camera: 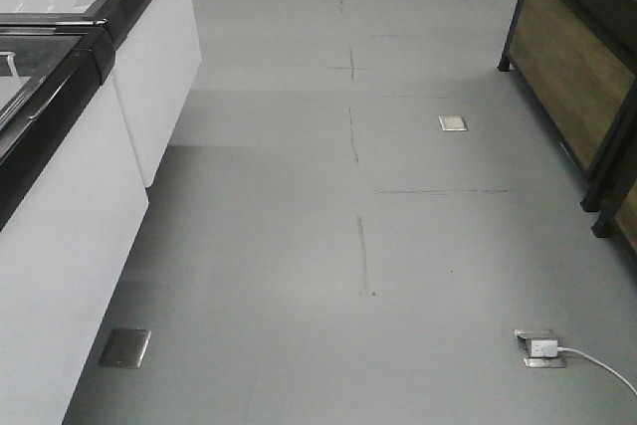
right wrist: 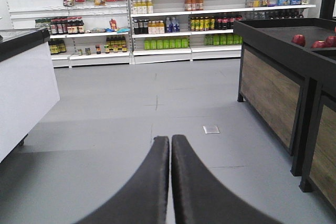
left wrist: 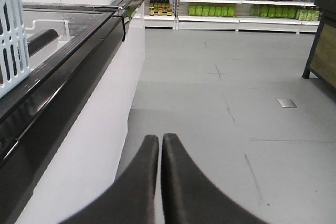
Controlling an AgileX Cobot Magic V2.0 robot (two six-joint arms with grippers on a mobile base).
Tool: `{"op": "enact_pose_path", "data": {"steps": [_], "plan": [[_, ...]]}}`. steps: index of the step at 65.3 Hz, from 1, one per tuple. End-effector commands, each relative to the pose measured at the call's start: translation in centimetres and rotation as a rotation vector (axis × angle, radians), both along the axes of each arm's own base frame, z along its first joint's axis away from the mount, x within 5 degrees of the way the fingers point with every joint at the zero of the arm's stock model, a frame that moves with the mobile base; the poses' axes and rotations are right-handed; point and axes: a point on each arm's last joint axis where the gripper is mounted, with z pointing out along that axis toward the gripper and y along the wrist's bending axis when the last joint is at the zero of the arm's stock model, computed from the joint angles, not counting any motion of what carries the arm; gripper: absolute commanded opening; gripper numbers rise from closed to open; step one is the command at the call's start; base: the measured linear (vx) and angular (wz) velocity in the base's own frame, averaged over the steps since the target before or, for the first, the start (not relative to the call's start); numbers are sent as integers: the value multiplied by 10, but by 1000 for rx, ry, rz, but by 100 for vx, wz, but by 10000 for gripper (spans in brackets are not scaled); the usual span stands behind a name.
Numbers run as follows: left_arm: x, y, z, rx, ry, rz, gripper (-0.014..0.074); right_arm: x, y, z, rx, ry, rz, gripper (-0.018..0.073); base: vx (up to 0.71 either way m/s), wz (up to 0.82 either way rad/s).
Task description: Left arm holds basket, right arm returns cookies
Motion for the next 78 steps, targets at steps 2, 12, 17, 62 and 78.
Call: {"op": "enact_pose_path", "data": {"steps": [2,12,17,62,78], "plan": [[-1,-1,16,-3,-113,-6,-8,-1,0,7,-11,-87,-4,-8,0,0],[-1,-1,16,-3,-113,-6,-8,-1,0,7,-11,-87,-4,-8,0,0],[-1,-1,17,-10,-128,-7,-8,-1,0,7,-11,-87,-4,-8,0,0],[21,0,137,90,-238,-15,-8,-1,0,7,-11,-87,-4,-8,0,0],[25,0,146,88,-228,-14,-8,-1,0,7,-11,-87,-4,-8,0,0]]}}
